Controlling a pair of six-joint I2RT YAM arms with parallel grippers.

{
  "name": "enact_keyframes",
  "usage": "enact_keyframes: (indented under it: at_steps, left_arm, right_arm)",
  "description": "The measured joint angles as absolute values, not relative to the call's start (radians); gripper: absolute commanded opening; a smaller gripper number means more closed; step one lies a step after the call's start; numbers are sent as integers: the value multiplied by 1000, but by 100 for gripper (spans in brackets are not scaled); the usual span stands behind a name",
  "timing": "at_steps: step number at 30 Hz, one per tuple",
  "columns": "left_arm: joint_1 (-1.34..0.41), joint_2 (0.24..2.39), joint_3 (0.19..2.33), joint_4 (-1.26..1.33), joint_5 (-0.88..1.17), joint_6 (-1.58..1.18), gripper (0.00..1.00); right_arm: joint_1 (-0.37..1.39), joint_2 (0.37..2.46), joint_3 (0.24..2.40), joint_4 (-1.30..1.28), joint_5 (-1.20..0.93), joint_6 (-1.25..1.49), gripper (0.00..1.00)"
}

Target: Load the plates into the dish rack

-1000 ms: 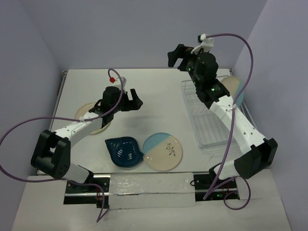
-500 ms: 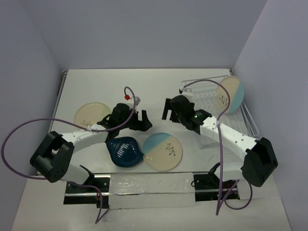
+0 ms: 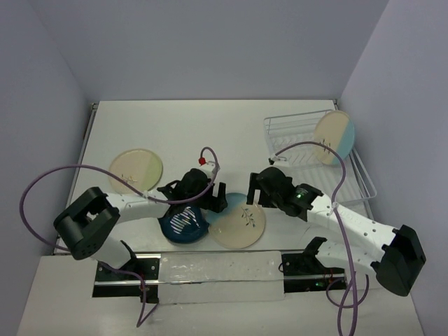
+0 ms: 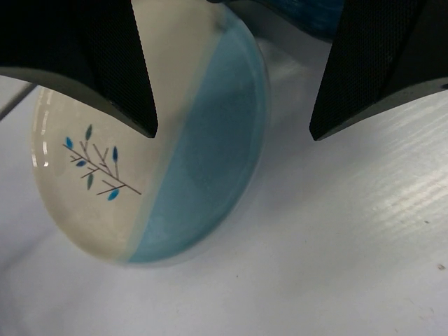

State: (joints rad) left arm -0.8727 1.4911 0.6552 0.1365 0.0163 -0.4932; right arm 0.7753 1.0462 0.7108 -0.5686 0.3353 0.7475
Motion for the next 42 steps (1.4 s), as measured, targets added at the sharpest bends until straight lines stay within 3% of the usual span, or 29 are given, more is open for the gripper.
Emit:
enact_keyframes:
  at_steps: [3, 4, 8, 13, 20, 42]
  left_arm:
    - [-890, 1552, 675, 126, -14, -493, 99]
    - [-891, 1561, 685, 126, -24, -494, 95]
    - [-889, 1579, 699, 116, -56, -495, 62]
    - [-889, 1597, 707, 100, -85, -507, 31]
    - [-891, 1600, 712, 98, -103, -527, 0]
    - [-774, 1531, 662, 75, -251, -593, 0]
  right_arm:
    - [779, 1004, 675, -583, 296, 746, 100]
    - [780, 990, 665, -587, 279, 746, 100]
    - [803, 945, 641, -599, 220, 745, 100]
    - [838, 939, 631, -610, 201, 773, 100]
    - [849, 961, 630, -658, 243, 851, 100]
    - [850, 1326, 763, -600, 408, 946, 100]
